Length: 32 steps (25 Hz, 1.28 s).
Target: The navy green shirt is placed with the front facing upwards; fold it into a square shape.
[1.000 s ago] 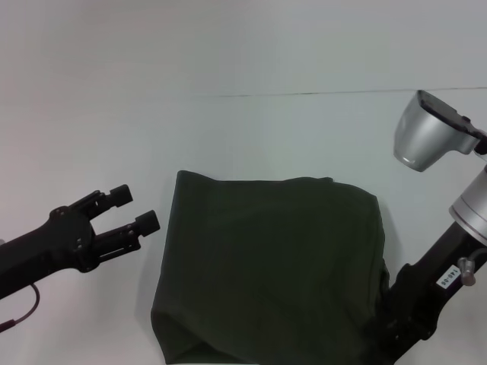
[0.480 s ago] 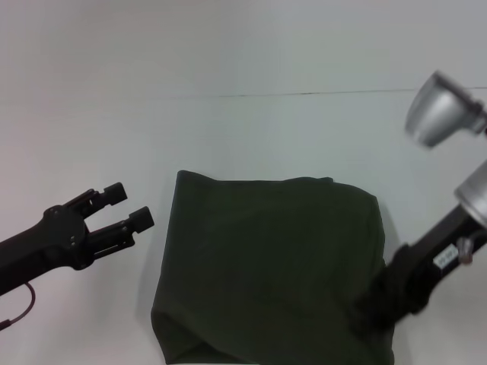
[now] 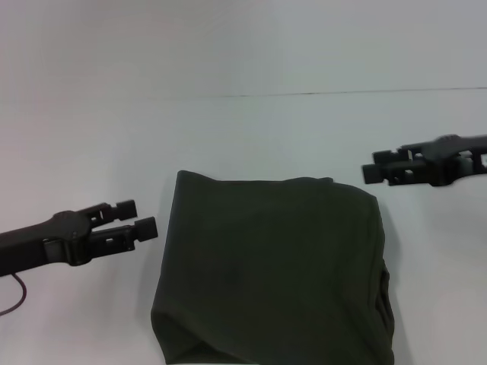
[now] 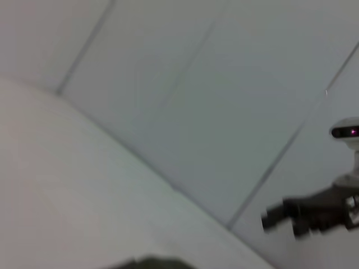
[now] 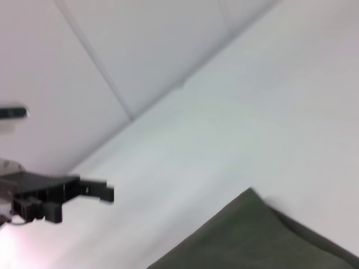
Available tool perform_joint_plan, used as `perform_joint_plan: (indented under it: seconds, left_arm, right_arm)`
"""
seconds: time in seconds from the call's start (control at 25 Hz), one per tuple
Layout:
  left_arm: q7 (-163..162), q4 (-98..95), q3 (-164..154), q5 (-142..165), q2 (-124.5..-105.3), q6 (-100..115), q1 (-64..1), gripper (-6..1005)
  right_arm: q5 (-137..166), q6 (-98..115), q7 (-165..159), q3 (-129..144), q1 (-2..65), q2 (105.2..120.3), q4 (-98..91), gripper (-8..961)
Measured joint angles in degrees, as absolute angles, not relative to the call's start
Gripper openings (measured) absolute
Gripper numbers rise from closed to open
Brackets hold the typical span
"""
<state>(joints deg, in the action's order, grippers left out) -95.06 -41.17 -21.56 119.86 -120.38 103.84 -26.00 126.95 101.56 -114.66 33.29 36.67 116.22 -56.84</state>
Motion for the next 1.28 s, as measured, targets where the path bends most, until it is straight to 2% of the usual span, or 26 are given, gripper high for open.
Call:
perform_joint_plan:
  seconds: [0.2,0.32,0.52,0.56,0.72,0.88,1.28]
  left_arm:
    - [-105.49,-41.82,-23.39,126.86,-118.22,104.85,-31.21,919]
    - [-108.70,-41.83,-25.96,129.78,-117.56,102.64,-33.65,919]
    - [-114.11,-41.45,-31.29,134.61,-116.88,95.45,-36.83,919]
    - [-115.18,-41.38,-32.16,135.07,-116.88,94.49,-37.17,919]
    - [-122.92,-41.35,-35.77,136.52,-116.89,91.15,-38.24,919]
    - [-128.32,-41.06,-36.97,138.15,-116.89,89.92,-38.80,919]
    - [-133.46,-35.82,-37.49,139.25,-116.69,85.27,-40.66,920]
  right_arm:
    - [121.97,99.35,-104.66,32.14,31.24,115.53,-49.47,586]
    - [121.64,99.41,-94.99,32.06,28.82,116.12,-46.20,588]
    - [121.57,98.55,-83.79,30.25,25.09,118.32,-44.50,825]
    - [121.59,98.25,-82.81,29.76,24.67,118.62,-44.11,846]
    - [121.92,97.27,-81.88,29.55,23.91,118.60,-42.61,932]
    - [122.01,97.35,-79.28,29.67,22.97,118.10,-41.51,931]
    - [122.39,97.14,-76.09,29.57,22.02,118.24,-40.83,928]
